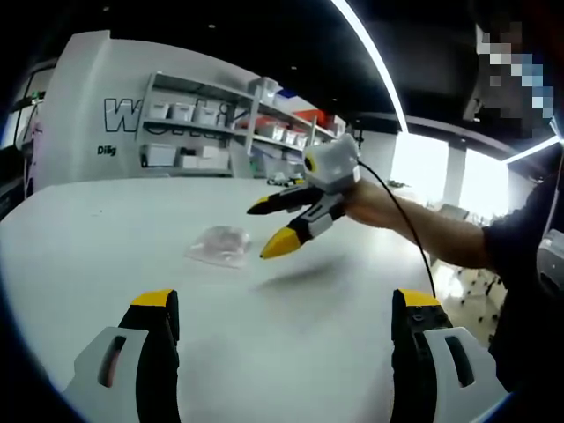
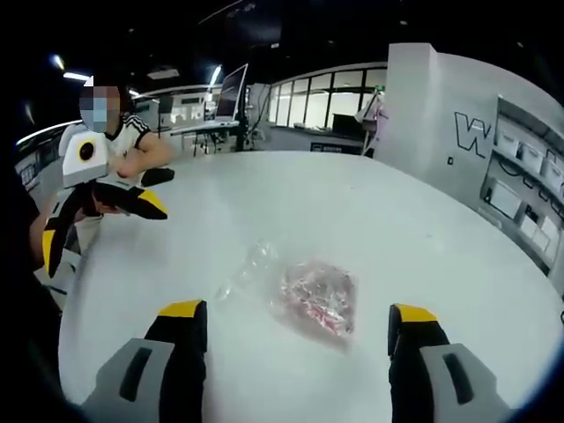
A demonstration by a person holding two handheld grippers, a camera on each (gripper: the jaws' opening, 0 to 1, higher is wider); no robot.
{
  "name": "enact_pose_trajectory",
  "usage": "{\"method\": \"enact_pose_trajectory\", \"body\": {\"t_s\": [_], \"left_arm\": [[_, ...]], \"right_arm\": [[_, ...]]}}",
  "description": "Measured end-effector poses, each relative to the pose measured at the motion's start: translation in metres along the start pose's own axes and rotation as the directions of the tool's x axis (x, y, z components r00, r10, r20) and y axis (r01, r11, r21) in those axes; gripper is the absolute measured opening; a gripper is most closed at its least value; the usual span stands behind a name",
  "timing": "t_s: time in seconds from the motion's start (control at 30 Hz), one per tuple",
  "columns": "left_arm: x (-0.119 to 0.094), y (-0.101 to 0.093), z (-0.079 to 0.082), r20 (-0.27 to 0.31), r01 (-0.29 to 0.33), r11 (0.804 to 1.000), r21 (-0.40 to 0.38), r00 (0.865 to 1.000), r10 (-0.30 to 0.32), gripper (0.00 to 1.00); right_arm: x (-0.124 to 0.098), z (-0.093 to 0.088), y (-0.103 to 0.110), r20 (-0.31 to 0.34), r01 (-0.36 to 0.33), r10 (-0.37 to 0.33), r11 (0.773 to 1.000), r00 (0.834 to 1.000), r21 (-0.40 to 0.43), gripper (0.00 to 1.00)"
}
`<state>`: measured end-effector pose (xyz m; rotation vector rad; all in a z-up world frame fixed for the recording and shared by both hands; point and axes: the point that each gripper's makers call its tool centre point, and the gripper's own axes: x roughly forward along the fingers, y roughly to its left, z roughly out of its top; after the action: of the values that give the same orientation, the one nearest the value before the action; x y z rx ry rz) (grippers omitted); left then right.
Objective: Open the resealable bag by pulling the two sides of the seal apart until the entire bag opening is separated and visibly accessible.
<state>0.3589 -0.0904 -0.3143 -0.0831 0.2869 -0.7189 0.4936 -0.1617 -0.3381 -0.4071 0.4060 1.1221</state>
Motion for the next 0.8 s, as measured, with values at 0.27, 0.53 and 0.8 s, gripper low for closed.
{"method": "enact_pose_trajectory", "body": {"t_s": [0.27, 0.53, 0.8], "left_arm": [[0.001, 0.001, -0.002, 0.000, 0.001, 1.000, -0.002, 1.000, -0.001, 1.00], [0.003, 0.002, -0.004, -0.003, 0.003, 1.000, -0.005, 1.000, -0.003, 1.00], [0.004, 0.003, -0.005, -0.005, 0.003, 1.000, -0.006, 1.000, -0.003, 1.00]], "right_arm": [[0.003, 0.001, -0.001, 0.000, -0.003, 0.003, 1.000, 1.000, -0.003, 0.85], [0.008, 0.003, -0.005, 0.003, -0.001, 0.001, 1.000, 1.000, -0.001, 0.84], [0.012, 0.006, -0.006, 0.005, -0.006, 0.006, 1.000, 1.000, -0.002, 0.83]]}}
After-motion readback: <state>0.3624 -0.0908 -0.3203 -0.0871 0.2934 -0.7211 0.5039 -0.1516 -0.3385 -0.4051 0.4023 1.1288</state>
